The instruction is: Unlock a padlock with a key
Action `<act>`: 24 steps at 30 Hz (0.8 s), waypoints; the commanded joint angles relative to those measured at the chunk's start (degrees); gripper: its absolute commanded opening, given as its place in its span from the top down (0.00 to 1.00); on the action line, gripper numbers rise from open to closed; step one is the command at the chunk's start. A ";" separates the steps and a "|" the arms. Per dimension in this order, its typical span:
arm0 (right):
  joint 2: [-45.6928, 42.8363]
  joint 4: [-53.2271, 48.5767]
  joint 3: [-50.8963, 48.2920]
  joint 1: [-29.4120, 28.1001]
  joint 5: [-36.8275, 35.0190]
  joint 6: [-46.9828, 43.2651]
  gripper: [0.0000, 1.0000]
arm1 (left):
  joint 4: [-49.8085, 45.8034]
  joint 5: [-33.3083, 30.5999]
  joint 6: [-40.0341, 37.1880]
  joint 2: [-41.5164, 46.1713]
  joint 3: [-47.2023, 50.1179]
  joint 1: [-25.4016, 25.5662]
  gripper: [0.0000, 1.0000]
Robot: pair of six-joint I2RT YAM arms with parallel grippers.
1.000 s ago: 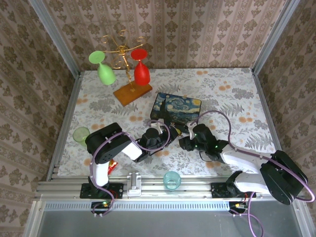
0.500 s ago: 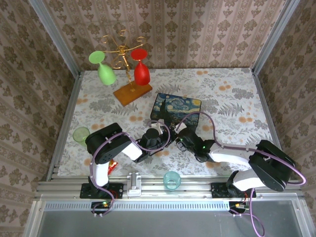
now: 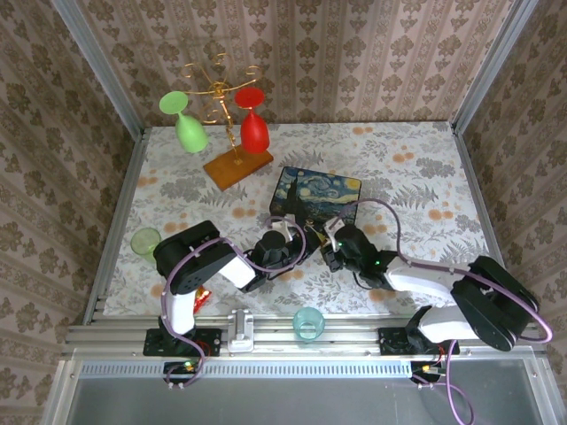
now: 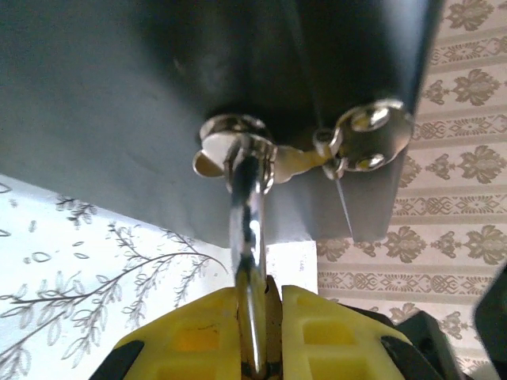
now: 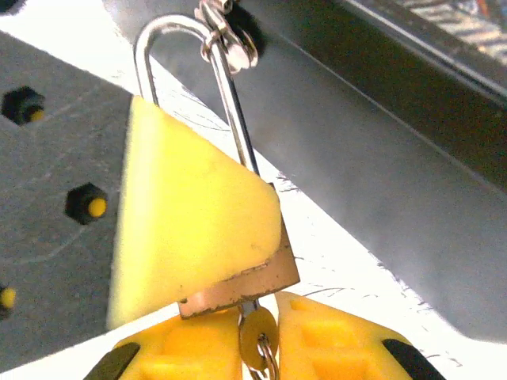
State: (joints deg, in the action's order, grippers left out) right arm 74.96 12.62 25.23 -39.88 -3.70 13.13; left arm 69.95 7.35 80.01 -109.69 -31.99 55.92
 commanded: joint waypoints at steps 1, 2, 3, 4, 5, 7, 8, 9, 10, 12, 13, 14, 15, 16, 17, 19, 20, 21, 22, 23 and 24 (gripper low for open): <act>-3.09 6.40 -2.40 3.03 13.35 8.36 0.83 | 4.49 0.64 -0.34 1.21 -0.01 0.30 0.94; -3.52 6.39 -2.62 3.47 15.17 9.09 0.83 | 4.50 0.64 -0.33 1.15 0.13 0.17 0.93; -3.74 6.57 -2.88 3.89 17.10 9.65 0.84 | 4.54 0.73 -0.36 1.06 0.24 0.07 0.92; -4.13 7.20 -3.50 4.33 18.31 10.52 0.84 | 4.50 0.73 -0.29 0.97 0.43 0.02 0.90; -4.33 7.36 -3.97 4.88 19.23 10.97 0.84 | 4.52 0.60 -0.50 0.97 0.60 -0.10 0.87; -4.65 7.09 -4.93 6.45 21.64 11.99 0.85 | 4.50 0.14 -1.38 1.12 1.32 -0.24 0.79; -4.69 7.20 -5.37 7.13 22.47 12.48 0.85 | 4.34 -0.29 -2.19 1.35 1.82 -0.34 0.79; -4.60 8.03 -6.06 8.09 24.25 13.47 0.85 | 4.34 -1.12 -2.57 1.49 2.60 -0.45 0.78; -4.27 8.93 -6.57 8.82 25.99 14.48 0.86 | 4.38 -1.89 -2.78 1.66 3.41 -0.52 0.77; -3.18 9.36 -6.56 9.20 27.43 15.86 0.86 | 4.30 -2.26 -3.62 1.59 4.21 -0.85 0.73; -2.33 9.44 -6.35 9.20 28.10 16.29 0.87 | 4.44 -2.18 -3.53 1.24 4.38 -1.05 0.70; -1.70 9.78 -6.34 9.20 28.25 16.52 0.87 | 4.45 -2.08 -3.72 1.07 4.51 -1.32 0.69; -0.98 9.99 -6.55 9.20 28.01 16.95 0.87 | 4.28 -2.28 -4.54 0.98 4.77 -1.64 0.69; -0.43 10.20 -6.76 9.25 27.73 17.22 0.87 | 4.18 -2.52 -5.07 0.88 5.08 -1.84 0.69; -0.16 11.20 -7.28 9.29 27.98 17.47 0.88 | 4.15 -2.61 -5.32 0.65 5.25 -2.11 0.70; 0.40 13.26 -8.44 9.72 28.39 18.98 0.88 | 3.89 -2.45 -6.17 -0.18 5.75 -2.50 0.71; 0.60 14.55 -8.96 10.05 28.89 19.81 0.88 | 4.02 -2.64 -5.95 -0.70 6.03 -2.53 0.73; 1.00 15.46 -9.15 10.31 29.38 20.62 0.88 | 3.99 -2.62 -6.41 -1.17 6.15 -2.59 0.75; 1.35 15.68 -9.06 10.52 29.74 21.25 0.88 | 3.57 -2.45 -7.57 -1.46 6.07 -2.64 0.79; 1.64 16.54 -9.15 10.52 30.35 21.58 0.88 | 2.77 -2.43 -7.99 -1.77 5.83 -2.58 0.80; 1.91 16.89 -9.15 10.52 30.57 21.72 0.88 | 2.10 -2.21 -8.89 -2.13 5.43 -2.57 0.82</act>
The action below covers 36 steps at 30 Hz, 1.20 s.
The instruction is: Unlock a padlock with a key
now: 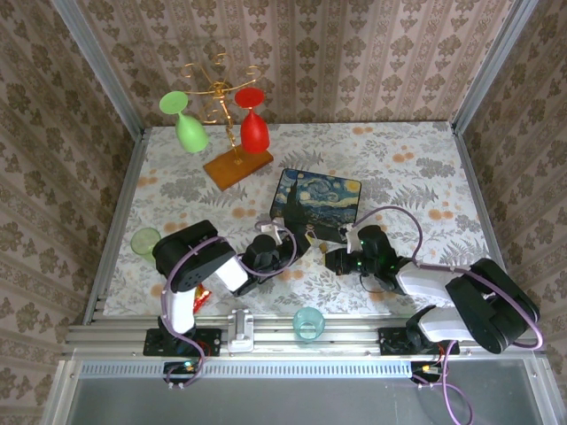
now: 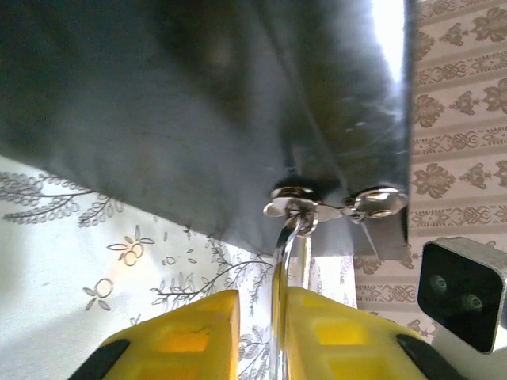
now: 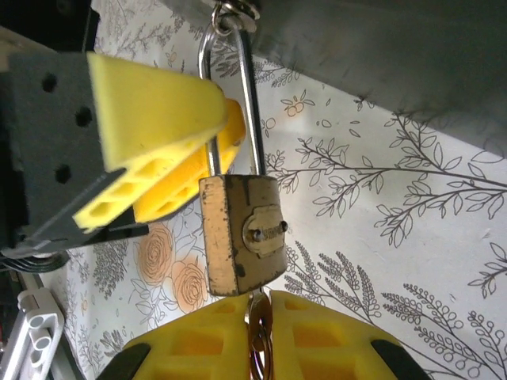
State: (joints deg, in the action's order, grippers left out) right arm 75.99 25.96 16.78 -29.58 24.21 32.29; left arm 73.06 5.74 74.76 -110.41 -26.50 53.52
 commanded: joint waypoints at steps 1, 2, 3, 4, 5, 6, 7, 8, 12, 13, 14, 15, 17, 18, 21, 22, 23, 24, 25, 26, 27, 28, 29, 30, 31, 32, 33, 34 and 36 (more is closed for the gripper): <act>1.07 4.08 -0.82 0.19 2.74 3.01 0.88 | -2.32 0.02 -4.41 -1.71 -0.73 -0.39 0.85; 1.30 4.16 -0.87 0.30 2.56 3.26 0.87 | -3.37 0.48 -4.56 -1.81 -1.12 -0.39 0.86; 1.44 3.30 -0.60 0.27 2.19 3.48 0.87 | -3.52 0.44 -4.92 -1.87 -1.10 -0.28 0.86; 1.68 3.15 -0.59 0.52 2.37 4.03 0.87 | -3.80 0.36 -5.30 -1.76 -1.10 -0.17 0.86; 2.01 3.46 -0.69 0.79 2.74 4.99 0.87 | -4.47 0.31 -5.67 -1.38 -1.05 -0.16 0.86; 2.59 3.49 -0.61 0.93 3.17 5.95 0.87 | -5.41 0.01 -6.49 -0.70 -0.93 -0.18 0.86; 3.01 3.28 -0.59 0.93 3.38 6.68 0.86 | -6.62 -0.19 -7.26 0.16 -0.92 -0.33 0.86; 3.37 2.96 -0.59 0.90 3.15 7.70 0.85 | -8.49 -0.20 -8.34 1.34 -1.12 -0.51 0.86; 3.38 -1.62 -1.09 1.10 -1.40 11.79 0.84 | -19.84 -1.49 -15.39 8.20 -2.56 -0.80 0.83; 3.38 -1.61 -1.36 1.12 -1.80 12.91 0.84 | -23.52 -1.88 -17.44 9.65 -3.44 -0.79 0.82; 3.38 -1.85 -1.43 1.13 -2.05 14.20 0.83 | -27.43 -2.44 -19.82 11.26 -4.33 -0.75 0.81; 3.40 -1.37 -1.62 1.12 -1.60 15.20 0.84 | -30.70 -3.24 -22.01 12.35 -5.23 -0.73 0.80; 5.51 -0.82 -2.15 1.06 -1.61 16.56 0.84 | -34.42 -3.80 -25.12 12.82 -6.63 -0.69 0.79; 5.90 -0.82 -2.35 1.04 -2.10 16.56 0.84 | -34.98 -3.84 -25.98 12.56 -7.04 -0.83 0.79; 7.68 -1.60 -1.80 1.15 -3.43 15.26 0.83 | -35.64 -3.28 -27.07 10.80 -8.22 -0.84 0.80; 8.37 -1.31 -1.75 1.13 -3.35 15.15 0.83 | -35.74 -2.84 -27.12 10.01 -8.66 -0.78 0.79; 9.53 0.38 -1.68 1.17 -2.53 15.48 0.83 | -35.44 -2.28 -26.97 9.08 -8.98 -0.83 0.80; 10.94 1.58 -1.45 1.28 -1.95 16.08 0.83 | -35.02 -1.78 -26.87 8.17 -9.14 -0.88 0.80; 12.39 3.38 -1.64 1.28 -1.20 16.88 0.84 | -34.64 -1.63 -26.69 7.50 -9.16 -0.89 0.82; 14.20 7.09 -2.29 1.26 -0.27 18.11 0.84 | -34.13 -1.60 -26.35 6.78 -9.05 -0.90 0.83; 15.95 10.27 -2.86 1.35 0.45 19.48 0.84 | -33.42 -1.82 -26.10 6.29 -8.71 -0.94 0.84; 17.47 12.45 -3.23 1.37 0.89 20.17 0.84 | -33.01 -2.09 -25.81 5.94 -8.57 -0.88 0.84; 19.13 14.56 -3.51 1.33 1.50 20.64 0.84 | -32.70 -2.12 -25.89 5.65 -8.53 -0.96 0.84; 20.55 16.29 -3.75 1.37 1.92 20.92 0.83 | -32.97 -2.04 -26.11 5.39 -8.84 -1.16 0.84; 21.50 17.24 -4.00 1.37 1.90 20.97 0.82 | -33.14 -2.05 -26.39 5.30 -9.07 -1.23 0.84; 22.32 18.45 -4.34 1.37 2.00 21.03 0.82 | -33.15 -2.32 -26.70 5.21 -9.13 -1.40 0.84; 22.76 19.29 -4.66 1.37 1.91 21.13 0.82 | -33.39 -2.71 -27.15 5.29 -9.22 -1.57 0.83; 22.82 19.48 -4.90 1.37 1.63 21.14 0.81 | -33.86 -3.07 -27.45 5.29 -9.35 -1.74 0.83; 22.18 17.53 -4.92 1.37 0.34 20.60 0.77 | -34.08 -3.10 -27.89 5.29 -9.45 -2.05 0.83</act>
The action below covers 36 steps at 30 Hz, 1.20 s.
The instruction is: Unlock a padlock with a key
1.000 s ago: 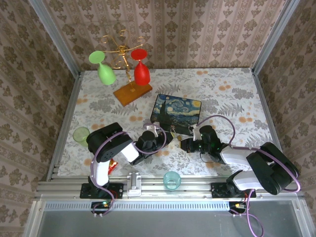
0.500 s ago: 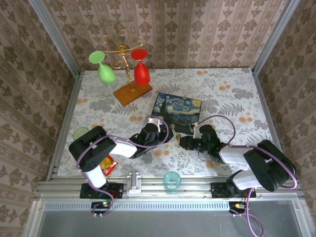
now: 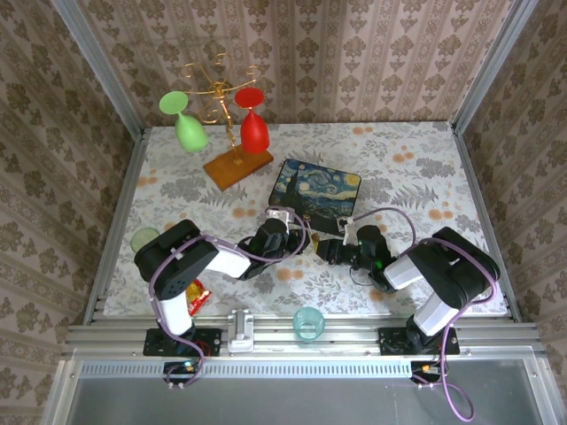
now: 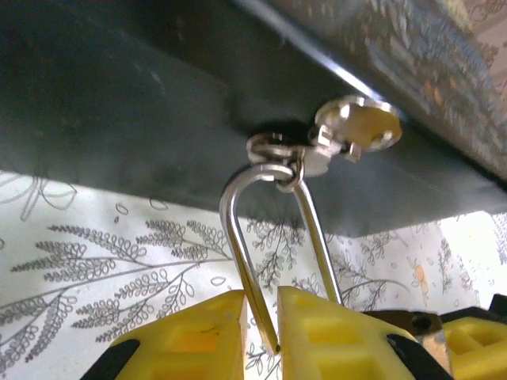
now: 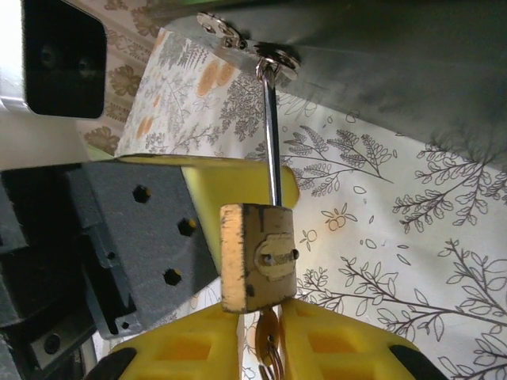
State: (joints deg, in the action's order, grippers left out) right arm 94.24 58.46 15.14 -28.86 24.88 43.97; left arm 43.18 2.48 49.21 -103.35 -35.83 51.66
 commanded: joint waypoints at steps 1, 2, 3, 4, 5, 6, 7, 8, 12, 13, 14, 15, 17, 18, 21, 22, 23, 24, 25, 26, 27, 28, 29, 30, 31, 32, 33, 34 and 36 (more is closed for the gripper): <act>3.24 -16.69 -3.14 0.65 -1.24 8.49 0.74 | -4.35 0.01 -2.43 -1.77 -0.20 -0.16 0.82; 2.38 -18.79 -2.80 0.65 -2.19 7.73 0.73 | -4.48 0.22 -2.64 -1.85 -0.45 -0.16 0.82; 1.50 -21.19 -2.41 0.64 -2.88 6.94 0.72 | -4.80 0.29 -2.87 -1.95 -0.75 -0.16 0.82; 0.67 -23.07 -2.22 0.65 -3.52 6.58 0.70 | -4.93 0.10 -2.95 -1.99 -0.81 -0.24 0.82; -0.13 -24.27 -2.17 0.64 -3.97 6.42 0.67 | -4.74 -0.04 -2.98 -2.10 -0.82 -0.19 0.82; -0.76 -25.74 -1.95 0.63 -4.51 6.24 0.64 | -4.62 -0.06 -2.94 -2.36 -0.82 -0.29 0.82; -1.17 -26.90 -1.67 0.64 -5.10 6.24 0.64 | -4.16 0.13 -2.74 -2.64 -0.73 -0.42 0.82; -1.39 -28.75 -1.29 0.61 -5.81 6.03 0.63 | -3.62 0.24 -2.43 -2.94 -0.60 -0.34 0.82; -1.70 -30.55 -0.49 0.74 -7.92 5.46 0.62 | -2.77 0.35 -2.04 -3.61 -0.47 -0.42 0.82; -2.08 -31.23 -0.13 0.66 -8.67 5.19 0.62 | -2.42 0.33 -1.95 -3.61 -0.24 -0.57 0.82; -2.94 -31.93 0.02 0.63 -9.52 4.83 0.62 | -2.15 0.25 -1.85 -3.53 0.08 -0.64 0.82; -4.31 -33.57 0.34 0.72 -10.81 4.23 0.61 | -1.84 0.37 -1.54 -3.52 0.37 -0.77 0.82; -7.36 -38.23 1.84 0.65 -13.26 2.18 0.61 | -1.26 0.42 -1.41 -3.44 0.89 -0.93 0.82; -9.10 -40.85 2.91 0.65 -14.96 1.13 0.60 | -1.10 0.43 -1.27 -3.35 1.08 -0.96 0.82; -12.57 -47.19 6.28 0.55 -18.97 -1.95 0.58 | -0.20 0.86 -1.37 -2.31 2.20 -1.30 0.83; -12.91 -48.50 7.48 0.48 -19.63 -3.03 0.58 | -1.14 0.70 -1.69 -1.26 2.47 -1.49 0.83; -13.02 -49.73 8.64 0.35 -20.24 -4.11 0.57 | -1.75 0.60 -2.32 0.05 2.84 -1.54 0.82; -12.77 -50.71 9.83 0.25 -20.57 -4.84 0.57 | -2.31 0.51 -2.68 1.43 3.20 -1.55 0.81; -12.51 -50.98 10.84 0.21 -20.36 -5.37 0.57 | -2.61 0.82 -2.78 2.44 3.41 -1.60 0.80; -12.25 -50.78 11.50 0.04 -20.10 -5.64 0.57 | -2.57 1.26 -2.76 3.61 3.66 -1.57 0.79; -12.12 -50.32 11.97 -0.20 -19.80 -5.73 0.57 | -2.79 1.62 -2.51 4.67 3.82 -1.56 0.78; -12.52 -49.27 11.89 -0.63 -19.69 -5.57 0.57 | -3.04 1.82 -2.25 5.44 4.04 -1.56 0.77; -13.32 -48.12 11.68 -1.16 -19.61 -5.32 0.57 | -3.34 1.63 -2.03 6.42 4.57 -1.54 0.76; -14.03 -47.44 11.74 -1.87 -19.99 -5.04 0.56 | -3.43 1.06 -1.88 7.39 5.29 -1.56 0.76; -14.08 -47.22 11.88 -2.51 -20.77 -5.15 0.56 | -3.82 0.36 -1.89 8.05 5.86 -1.50 0.75; -14.08 -47.19 12.31 -3.07 -21.44 -5.61 0.55 | -4.04 0.07 -1.88 8.42 6.32 -1.77 0.75; -14.08 -46.48 12.67 -3.42 -21.61 -6.00 0.54 | -3.74 0.36 -1.80 8.58 6.68 -1.99 0.73; -13.89 -45.49 12.85 -3.57 -21.35 -6.25 0.54 | -3.29 0.65 -1.63 8.45 6.98 -2.15 0.73; -12.54 -44.05 14.09 -3.83 -20.38 -6.86 0.53 | -2.61 0.90 -1.66 9.06 7.60 -2.50 0.73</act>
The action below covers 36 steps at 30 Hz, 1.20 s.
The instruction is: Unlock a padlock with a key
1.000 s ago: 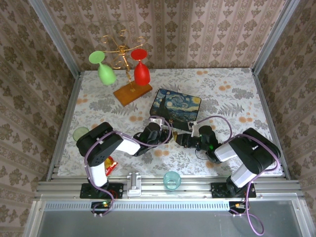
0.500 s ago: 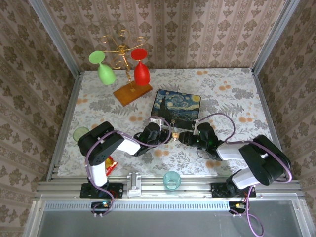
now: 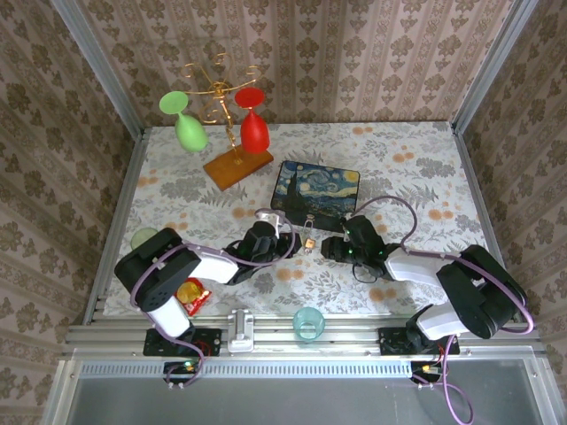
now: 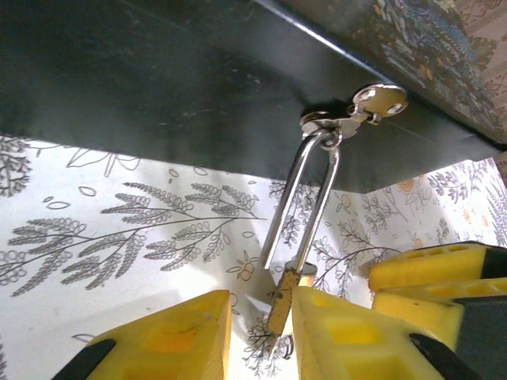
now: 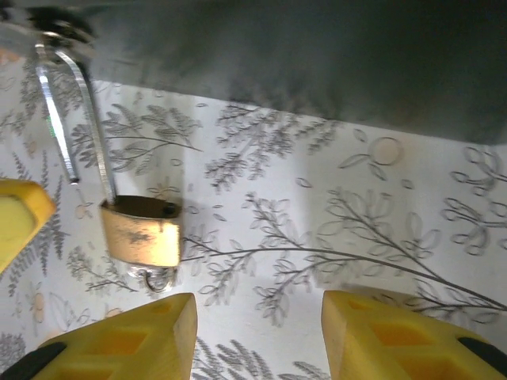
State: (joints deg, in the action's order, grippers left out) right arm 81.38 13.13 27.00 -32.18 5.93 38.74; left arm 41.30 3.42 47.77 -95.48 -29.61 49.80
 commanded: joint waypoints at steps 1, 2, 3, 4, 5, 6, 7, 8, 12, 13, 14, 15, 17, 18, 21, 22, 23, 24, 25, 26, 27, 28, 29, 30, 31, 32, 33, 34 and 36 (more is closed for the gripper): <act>0.75 1.74 2.71 -0.94 -1.40 -2.09 0.53 | -1.13 -0.23 -0.37 2.15 1.56 -1.00 0.74; 0.79 2.23 3.02 -1.35 -1.45 -2.28 0.53 | -1.72 -0.46 -0.67 3.10 1.73 -1.34 0.73; 0.56 2.63 3.30 -1.88 -1.85 -2.42 0.52 | -2.79 -0.60 -1.26 4.32 1.74 -1.72 0.73; 0.58 3.06 3.57 -2.20 -2.28 -2.47 0.52 | -4.62 -0.90 -2.10 5.67 1.49 -2.02 0.73; 0.65 3.52 3.84 -2.39 -2.60 -2.61 0.51 | -6.00 -1.19 -2.89 6.74 1.19 -2.08 0.73; 1.17 4.12 4.13 -2.43 -2.77 -2.33 0.51 | -7.55 -1.41 -4.07 7.92 0.82 -2.18 0.73; 1.92 4.97 4.55 -2.36 -2.75 -2.18 0.51 | -9.29 -1.83 -5.11 9.16 0.34 -2.18 0.73; 2.69 5.82 4.89 -2.36 -2.48 -2.13 0.51 | -10.51 -2.24 -6.00 9.97 0.02 -2.16 0.73; 5.94 8.44 6.71 -2.24 -1.48 -2.09 0.52 | -14.13 -2.46 -8.13 12.28 -1.41 -3.09 0.73; 6.50 8.75 7.00 -1.87 -1.79 -1.93 0.52 | -14.12 -2.29 -8.19 12.58 -1.42 -3.22 0.73; 7.04 9.46 7.21 -1.43 -1.36 -1.79 0.53 | -14.22 -2.28 -8.38 12.76 -1.42 -3.30 0.73; 7.74 10.17 7.51 -0.84 -0.76 -1.46 0.53 | -14.46 -2.19 -8.56 12.90 -1.50 -3.39 0.73; 8.99 11.12 8.16 -0.26 0.23 -1.34 0.55 | -14.87 -2.23 -8.85 13.00 -1.60 -3.41 0.72; 9.68 11.42 8.55 -0.25 0.40 -1.44 0.56 | -15.01 -2.13 -8.92 13.12 -1.70 -3.39 0.72; 11.44 13.29 8.96 -0.25 1.69 -0.65 0.60 | -15.32 -2.01 -9.14 13.39 -1.85 -3.53 0.73; 11.77 14.76 8.58 -0.25 2.27 0.06 0.60 | -15.62 -2.09 -9.25 13.54 -1.99 -3.61 0.72; 12.05 15.64 8.31 -0.18 2.41 0.67 0.61 | -15.76 -2.09 -9.36 13.61 -2.02 -3.70 0.72; 12.30 16.47 8.00 -0.17 2.54 1.04 0.62 | -15.80 -1.97 -9.43 13.66 -2.19 -3.88 0.72; 12.42 17.49 7.71 -0.22 2.92 1.20 0.63 | -15.92 -1.80 -9.53 13.80 -2.34 -3.97 0.72; 12.46 17.80 7.54 -0.21 3.09 1.48 0.63 | -16.07 -1.71 -9.61 13.70 -2.51 -3.99 0.72; 12.43 17.58 7.56 -0.20 3.06 1.56 0.65 | -16.32 -1.60 -9.71 13.59 -2.70 -3.94 0.72; 12.60 17.34 7.63 -0.20 2.93 1.34 0.66 | -16.33 -1.41 -9.72 13.52 -2.89 -3.99 0.72; 12.88 17.29 7.71 -0.18 2.65 1.26 0.67 | -16.25 -1.32 -9.74 13.38 -2.94 -4.01 0.72; 13.39 17.21 7.87 -0.16 2.51 1.03 0.71 | -16.18 -1.31 -9.71 13.24 -3.05 -4.01 0.72; 13.74 17.20 8.04 -0.16 2.59 0.90 0.73 | -15.99 -1.36 -9.65 13.15 -3.00 -4.02 0.72; 14.10 17.11 8.15 -0.17 2.68 0.94 0.74 | -15.90 -1.33 -9.62 13.04 -3.00 -4.02 0.72; 14.27 17.30 8.09 -0.16 2.68 1.15 0.76 | -15.82 -1.31 -9.63 12.96 -3.08 -4.03 0.72; 14.29 17.87 7.79 -0.16 2.79 1.44 0.79 | -15.87 -1.31 -9.63 13.00 -3.17 -4.05 0.72; 14.15 19.01 6.89 -0.16 2.53 2.04 0.84 | -15.85 -1.22 -9.72 13.13 -3.27 -4.05 0.72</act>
State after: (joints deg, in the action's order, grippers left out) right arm 95.02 29.71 34.50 -32.40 8.21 39.94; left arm 25.69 1.72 39.31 -83.37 -31.40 46.02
